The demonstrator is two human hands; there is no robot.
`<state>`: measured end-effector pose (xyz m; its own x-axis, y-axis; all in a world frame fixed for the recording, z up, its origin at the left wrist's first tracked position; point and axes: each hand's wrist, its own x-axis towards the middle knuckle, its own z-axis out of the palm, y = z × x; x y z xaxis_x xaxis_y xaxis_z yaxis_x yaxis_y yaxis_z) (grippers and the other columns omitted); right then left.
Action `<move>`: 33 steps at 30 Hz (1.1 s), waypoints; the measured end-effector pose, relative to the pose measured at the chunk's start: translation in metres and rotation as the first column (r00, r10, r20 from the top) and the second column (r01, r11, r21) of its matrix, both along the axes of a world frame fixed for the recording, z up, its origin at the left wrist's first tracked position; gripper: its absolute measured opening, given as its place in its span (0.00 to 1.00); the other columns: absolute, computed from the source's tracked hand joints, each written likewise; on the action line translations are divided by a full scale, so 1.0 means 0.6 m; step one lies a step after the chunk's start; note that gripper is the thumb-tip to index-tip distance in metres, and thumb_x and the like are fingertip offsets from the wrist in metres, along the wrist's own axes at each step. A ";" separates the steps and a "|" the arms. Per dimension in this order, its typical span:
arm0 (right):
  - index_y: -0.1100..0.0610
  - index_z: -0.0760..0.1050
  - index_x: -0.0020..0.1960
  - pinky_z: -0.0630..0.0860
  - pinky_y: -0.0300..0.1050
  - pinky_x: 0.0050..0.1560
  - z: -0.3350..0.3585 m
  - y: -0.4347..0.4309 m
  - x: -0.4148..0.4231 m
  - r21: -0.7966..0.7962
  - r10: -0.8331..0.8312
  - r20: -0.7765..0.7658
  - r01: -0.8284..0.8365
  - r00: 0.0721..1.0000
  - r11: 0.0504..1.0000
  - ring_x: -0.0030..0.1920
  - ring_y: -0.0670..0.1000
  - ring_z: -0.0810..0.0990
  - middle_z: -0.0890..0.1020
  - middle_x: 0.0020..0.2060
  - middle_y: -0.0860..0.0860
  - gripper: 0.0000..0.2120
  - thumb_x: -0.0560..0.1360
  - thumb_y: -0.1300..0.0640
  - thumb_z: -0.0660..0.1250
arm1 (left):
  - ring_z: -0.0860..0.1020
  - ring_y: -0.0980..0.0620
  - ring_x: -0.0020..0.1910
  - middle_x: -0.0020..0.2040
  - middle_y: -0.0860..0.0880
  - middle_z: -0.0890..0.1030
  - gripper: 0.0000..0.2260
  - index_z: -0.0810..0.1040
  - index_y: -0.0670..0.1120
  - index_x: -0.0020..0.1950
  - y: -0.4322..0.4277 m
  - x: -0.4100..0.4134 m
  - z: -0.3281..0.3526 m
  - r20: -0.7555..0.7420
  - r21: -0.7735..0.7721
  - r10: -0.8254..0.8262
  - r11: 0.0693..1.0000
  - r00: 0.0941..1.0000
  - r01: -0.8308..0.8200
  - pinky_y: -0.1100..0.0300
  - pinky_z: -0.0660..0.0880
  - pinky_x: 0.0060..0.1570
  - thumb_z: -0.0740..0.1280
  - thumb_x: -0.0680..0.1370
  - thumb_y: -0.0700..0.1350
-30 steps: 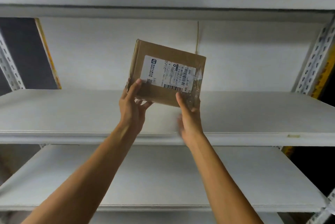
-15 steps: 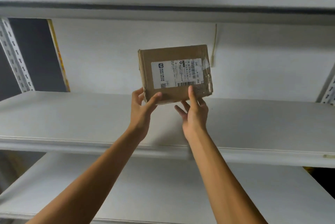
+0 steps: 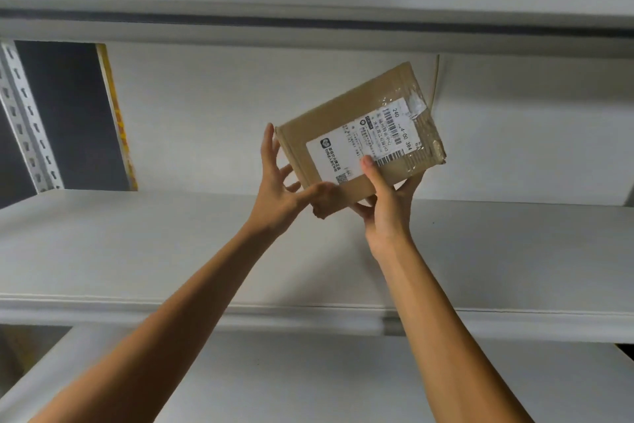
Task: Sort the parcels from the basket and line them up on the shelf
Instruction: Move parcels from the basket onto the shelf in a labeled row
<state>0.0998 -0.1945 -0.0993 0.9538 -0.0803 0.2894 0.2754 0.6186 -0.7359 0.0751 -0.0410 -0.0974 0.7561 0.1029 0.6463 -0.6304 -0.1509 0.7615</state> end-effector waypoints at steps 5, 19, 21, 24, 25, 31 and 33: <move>0.38 0.55 0.74 0.83 0.51 0.46 -0.006 -0.005 0.010 -0.179 -0.139 0.102 0.155 0.985 0.972 0.58 0.49 0.81 0.80 0.61 0.47 0.43 0.70 0.60 0.76 | 0.78 0.57 0.57 0.61 0.57 0.77 0.35 0.72 0.54 0.66 0.049 0.034 0.024 -0.007 0.082 0.078 0.994 0.997 -0.078 0.59 0.78 0.50 0.78 0.61 0.56; 0.46 0.63 0.73 0.79 0.51 0.60 -0.049 -0.048 0.118 -0.664 -0.143 0.246 0.274 0.959 0.695 0.59 0.43 0.79 0.79 0.62 0.41 0.35 0.71 0.53 0.75 | 0.83 0.52 0.51 0.52 0.52 0.85 0.17 0.83 0.46 0.57 0.043 0.146 -0.050 -0.362 0.176 -0.076 0.973 0.929 0.148 0.51 0.78 0.56 0.77 0.68 0.43; 0.44 0.63 0.72 0.78 0.53 0.60 -0.051 -0.066 0.149 -0.717 -0.101 0.236 0.243 0.967 0.653 0.59 0.43 0.79 0.79 0.62 0.41 0.35 0.70 0.49 0.75 | 0.83 0.51 0.51 0.52 0.51 0.85 0.18 0.83 0.49 0.57 0.037 0.164 -0.054 -0.344 0.143 -0.093 0.978 0.934 0.150 0.53 0.78 0.55 0.76 0.67 0.43; 0.41 0.65 0.71 0.78 0.56 0.61 -0.045 -0.088 0.186 -0.792 -0.057 0.208 0.203 0.976 0.576 0.60 0.43 0.78 0.79 0.61 0.39 0.34 0.68 0.44 0.75 | 0.83 0.52 0.50 0.52 0.50 0.84 0.24 0.79 0.53 0.60 0.023 0.192 -0.051 -0.326 0.187 -0.039 0.977 0.945 0.104 0.57 0.80 0.50 0.75 0.65 0.46; 0.40 0.64 0.71 0.78 0.54 0.60 -0.044 -0.092 0.198 -0.799 -0.063 0.204 0.203 0.977 0.567 0.60 0.43 0.77 0.78 0.61 0.39 0.35 0.68 0.43 0.75 | 0.83 0.52 0.50 0.53 0.51 0.83 0.25 0.78 0.52 0.62 0.018 0.203 -0.051 -0.322 0.211 -0.023 0.973 0.947 0.095 0.58 0.80 0.50 0.76 0.65 0.45; 0.48 0.60 0.73 0.69 0.24 0.42 -0.048 -0.092 0.250 -0.807 -0.120 0.180 0.216 0.976 0.550 0.54 0.42 0.76 0.75 0.56 0.40 0.39 0.69 0.50 0.77 | 0.82 0.56 0.54 0.54 0.56 0.83 0.16 0.80 0.48 0.60 0.020 0.253 -0.071 -0.335 0.164 -0.012 0.984 0.942 0.071 0.61 0.78 0.55 0.73 0.73 0.39; 0.51 0.60 0.73 0.70 0.25 0.46 -0.055 -0.090 0.265 -0.837 -0.075 0.203 0.212 0.976 0.504 0.57 0.43 0.76 0.75 0.57 0.41 0.41 0.67 0.53 0.79 | 0.82 0.55 0.54 0.54 0.54 0.84 0.15 0.81 0.48 0.58 0.021 0.264 -0.067 -0.340 0.174 0.014 0.984 0.940 0.048 0.58 0.77 0.57 0.74 0.72 0.39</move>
<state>0.2590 -0.2487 -0.1320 0.9027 0.1373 0.4078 0.4296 -0.3415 -0.8359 0.2335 -0.0282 -0.1375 0.9336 -0.0044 0.3583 -0.3436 -0.2944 0.8918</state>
